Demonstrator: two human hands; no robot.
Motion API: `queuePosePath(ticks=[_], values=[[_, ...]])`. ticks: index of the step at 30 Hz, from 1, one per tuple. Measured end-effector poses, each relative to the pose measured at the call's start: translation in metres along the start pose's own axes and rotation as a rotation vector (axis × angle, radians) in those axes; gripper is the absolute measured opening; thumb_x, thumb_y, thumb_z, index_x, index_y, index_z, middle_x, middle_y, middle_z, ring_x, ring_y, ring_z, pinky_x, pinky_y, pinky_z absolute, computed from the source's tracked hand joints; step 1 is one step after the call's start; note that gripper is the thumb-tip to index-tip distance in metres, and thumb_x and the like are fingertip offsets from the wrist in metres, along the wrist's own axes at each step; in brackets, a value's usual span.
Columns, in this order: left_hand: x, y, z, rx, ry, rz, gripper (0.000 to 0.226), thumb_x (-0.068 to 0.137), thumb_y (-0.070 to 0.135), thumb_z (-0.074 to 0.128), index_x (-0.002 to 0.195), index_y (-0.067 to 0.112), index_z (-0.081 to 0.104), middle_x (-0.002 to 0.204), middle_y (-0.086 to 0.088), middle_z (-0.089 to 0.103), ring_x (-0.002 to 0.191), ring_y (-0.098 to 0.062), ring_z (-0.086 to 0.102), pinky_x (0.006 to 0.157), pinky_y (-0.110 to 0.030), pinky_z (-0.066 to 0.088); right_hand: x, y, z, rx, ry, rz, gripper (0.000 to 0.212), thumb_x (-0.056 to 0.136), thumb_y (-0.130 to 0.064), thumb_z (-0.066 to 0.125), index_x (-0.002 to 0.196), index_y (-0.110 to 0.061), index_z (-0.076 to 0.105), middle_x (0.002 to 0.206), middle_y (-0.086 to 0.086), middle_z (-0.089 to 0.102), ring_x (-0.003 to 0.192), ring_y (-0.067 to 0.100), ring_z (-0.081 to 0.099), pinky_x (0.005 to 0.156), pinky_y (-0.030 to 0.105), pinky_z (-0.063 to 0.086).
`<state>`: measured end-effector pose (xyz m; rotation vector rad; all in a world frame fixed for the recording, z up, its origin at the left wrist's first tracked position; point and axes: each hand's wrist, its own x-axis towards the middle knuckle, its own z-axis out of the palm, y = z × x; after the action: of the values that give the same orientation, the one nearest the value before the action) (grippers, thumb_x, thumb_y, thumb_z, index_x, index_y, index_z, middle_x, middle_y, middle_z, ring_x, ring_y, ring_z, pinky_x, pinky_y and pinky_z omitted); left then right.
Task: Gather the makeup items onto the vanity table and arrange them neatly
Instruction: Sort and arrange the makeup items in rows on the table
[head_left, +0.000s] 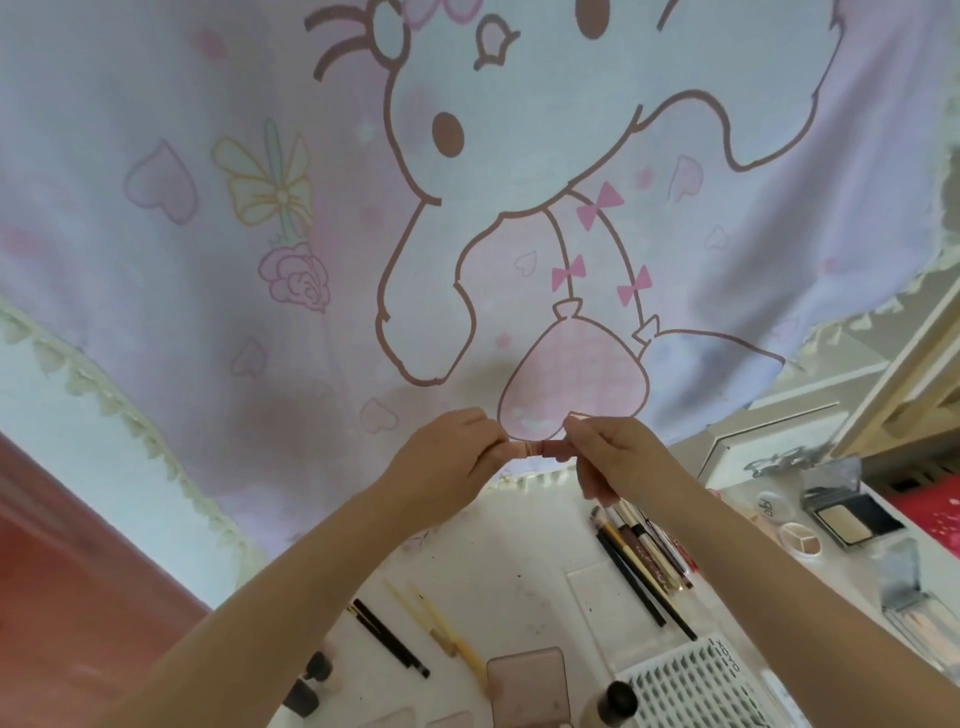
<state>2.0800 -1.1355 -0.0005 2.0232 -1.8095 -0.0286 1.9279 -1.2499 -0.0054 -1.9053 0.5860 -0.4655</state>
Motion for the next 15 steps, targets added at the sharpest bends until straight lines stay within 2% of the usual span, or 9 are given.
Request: queuePosePath(ticks=[1, 3, 5, 6, 8, 10, 11, 13, 15], values=[[0.000, 0.001, 0.000, -0.003, 0.002, -0.004, 0.029, 0.096, 0.029, 0.037, 0.091, 0.010, 0.058, 0.073, 0.012, 0.036, 0.071, -0.008, 0.037, 0.060, -0.016, 0.024, -0.001, -0.001, 0.000, 0.011, 0.037, -0.058, 0.030, 0.092, -0.017, 0.047, 0.066, -0.025, 0.062, 0.045, -0.008, 0.059, 0.039, 0.002, 0.050, 0.049, 0.018, 0.045], [0.000, 0.001, -0.001, -0.024, 0.009, -0.029, 0.029, 0.096, 0.028, 0.036, 0.094, 0.010, 0.058, 0.077, 0.008, 0.041, 0.072, -0.009, 0.039, 0.060, -0.016, 0.025, -0.002, 0.003, -0.001, 0.105, 0.072, -0.163, 0.027, 0.086, -0.001, 0.054, 0.082, -0.026, 0.062, 0.070, -0.007, 0.067, 0.060, 0.000, 0.062, 0.059, 0.016, 0.051], [-0.002, 0.001, -0.001, -0.034, 0.022, -0.040, 0.028, 0.096, 0.028, 0.036, 0.096, 0.010, 0.058, 0.080, 0.006, 0.043, 0.074, -0.009, 0.040, 0.061, -0.016, 0.025, -0.002, 0.004, -0.003, 0.208, 0.044, -0.156, 0.028, 0.087, -0.002, 0.051, 0.094, -0.028, 0.059, 0.085, -0.009, 0.068, 0.072, 0.002, 0.065, 0.062, 0.016, 0.053], [-0.003, 0.001, -0.001, -0.038, 0.029, -0.040, 0.028, 0.096, 0.027, 0.036, 0.096, 0.010, 0.058, 0.081, 0.006, 0.043, 0.074, -0.009, 0.040, 0.061, -0.016, 0.025, -0.001, 0.004, -0.002, 0.232, 0.016, -0.119, 0.023, 0.091, -0.008, 0.046, 0.095, -0.027, 0.059, 0.082, -0.010, 0.068, 0.067, 0.004, 0.065, 0.056, 0.017, 0.052], [-0.005, 0.001, 0.001, -0.045, 0.038, -0.043, 0.028, 0.096, 0.027, 0.036, 0.095, 0.009, 0.058, 0.081, 0.006, 0.043, 0.074, -0.010, 0.040, 0.061, -0.017, 0.026, -0.001, 0.003, 0.000, 0.149, -0.022, -0.044, 0.028, 0.095, -0.022, 0.036, 0.085, -0.020, 0.062, 0.058, -0.008, 0.065, 0.044, 0.004, 0.055, 0.042, 0.014, 0.043], [-0.006, 0.000, 0.002, -0.038, 0.025, -0.045, 0.029, 0.096, 0.028, 0.036, 0.095, 0.009, 0.058, 0.080, 0.006, 0.043, 0.073, -0.009, 0.040, 0.062, -0.017, 0.027, -0.001, 0.003, 0.000, -0.038, 0.002, -0.065, 0.033, 0.095, -0.022, 0.039, 0.072, -0.018, 0.061, 0.041, -0.009, 0.055, 0.033, 0.002, 0.043, 0.041, 0.011, 0.035], [-0.007, -0.001, 0.003, -0.039, 0.018, -0.049, 0.029, 0.096, 0.029, 0.036, 0.094, 0.010, 0.058, 0.078, 0.008, 0.042, 0.073, -0.009, 0.039, 0.061, -0.017, 0.029, -0.002, 0.003, 0.000, -0.064, 0.021, -0.093, 0.029, 0.094, -0.017, 0.042, 0.070, -0.019, 0.060, 0.042, -0.010, 0.055, 0.035, 0.002, 0.043, 0.043, 0.011, 0.036], [-0.008, -0.004, 0.003, -0.049, 0.014, -0.058, 0.029, 0.096, 0.029, 0.036, 0.091, 0.010, 0.057, 0.072, 0.012, 0.039, 0.072, -0.009, 0.039, 0.060, -0.015, 0.031, -0.003, 0.004, 0.000, 0.050, 0.017, -0.128, 0.024, 0.090, -0.004, 0.048, 0.079, -0.022, 0.059, 0.061, -0.012, 0.063, 0.046, 0.000, 0.051, 0.047, 0.014, 0.042], [-0.011, -0.006, 0.005, -0.051, 0.017, -0.059, 0.029, 0.096, 0.029, 0.037, 0.090, 0.009, 0.057, 0.069, 0.015, 0.036, 0.070, -0.008, 0.040, 0.060, -0.016, 0.031, -0.003, 0.003, 0.000, 0.137, -0.013, -0.127, 0.027, 0.088, 0.000, 0.050, 0.090, -0.027, 0.057, 0.080, -0.003, 0.067, 0.057, 0.002, 0.057, 0.051, 0.017, 0.047]])
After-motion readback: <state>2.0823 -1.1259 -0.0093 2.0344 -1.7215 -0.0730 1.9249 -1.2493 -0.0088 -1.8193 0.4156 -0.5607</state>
